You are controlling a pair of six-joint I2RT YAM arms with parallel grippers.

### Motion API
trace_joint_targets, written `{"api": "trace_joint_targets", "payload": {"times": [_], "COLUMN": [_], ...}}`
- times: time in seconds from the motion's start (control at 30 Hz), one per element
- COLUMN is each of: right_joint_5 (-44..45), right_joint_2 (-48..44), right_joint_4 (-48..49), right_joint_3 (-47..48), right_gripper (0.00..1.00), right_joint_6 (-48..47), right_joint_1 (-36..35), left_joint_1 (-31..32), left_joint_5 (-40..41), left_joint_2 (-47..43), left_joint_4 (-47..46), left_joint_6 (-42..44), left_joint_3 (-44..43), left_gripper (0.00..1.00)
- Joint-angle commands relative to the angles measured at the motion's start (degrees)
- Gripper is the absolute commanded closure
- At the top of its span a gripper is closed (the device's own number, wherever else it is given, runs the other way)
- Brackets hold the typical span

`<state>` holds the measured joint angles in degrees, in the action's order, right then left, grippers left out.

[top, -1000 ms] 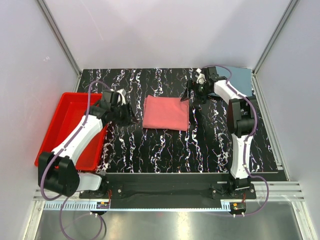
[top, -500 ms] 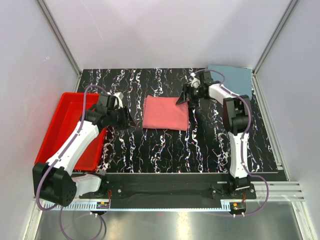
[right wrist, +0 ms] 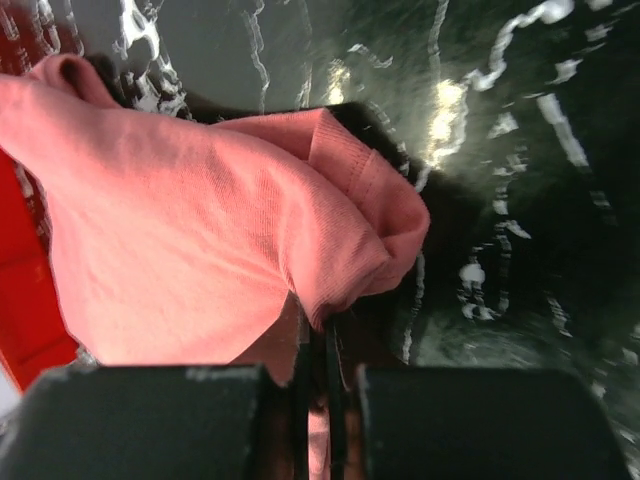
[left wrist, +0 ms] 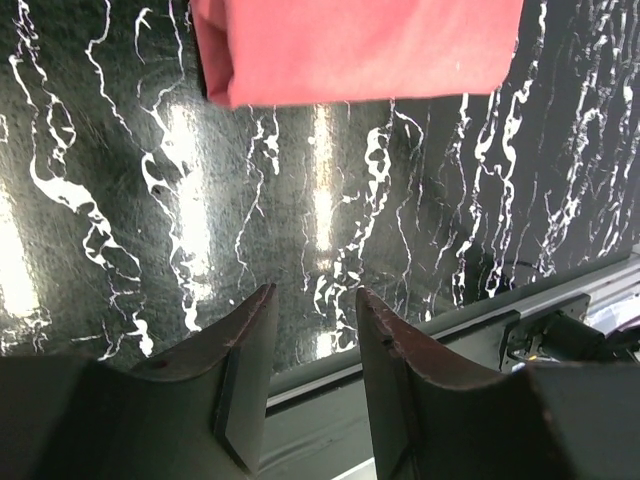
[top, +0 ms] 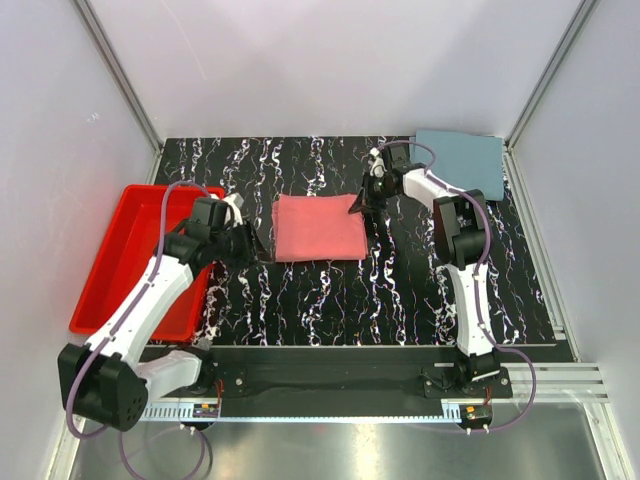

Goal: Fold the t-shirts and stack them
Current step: Neatly place the folded tshirt to the corner

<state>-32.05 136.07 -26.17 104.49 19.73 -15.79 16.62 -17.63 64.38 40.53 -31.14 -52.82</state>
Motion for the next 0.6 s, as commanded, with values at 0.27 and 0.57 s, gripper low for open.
{"api": "trace_joint_targets", "payload": {"times": [0.27,0.57], "right_joint_5": [28.76,46.88], "right_joint_2": [-11.61,-13.65], "right_joint_4": [-19.17,-30.50], "right_joint_3": [6.69,24.34], "right_gripper": [1.00,1.00], "right_joint_6": [-9.08,-18.47], "right_joint_1": [-2.40,-3.81], "left_joint_1": [7.80,8.69], "left_joint_5": [1.99,-3.73], "left_joint_2": [-16.47,-11.03], "left_joint_4": [-4.39,-12.39], "left_joint_6": [2.40,2.04], "left_joint_3": [7.46,8.52], "left_gripper": [0.57,0.56]}}
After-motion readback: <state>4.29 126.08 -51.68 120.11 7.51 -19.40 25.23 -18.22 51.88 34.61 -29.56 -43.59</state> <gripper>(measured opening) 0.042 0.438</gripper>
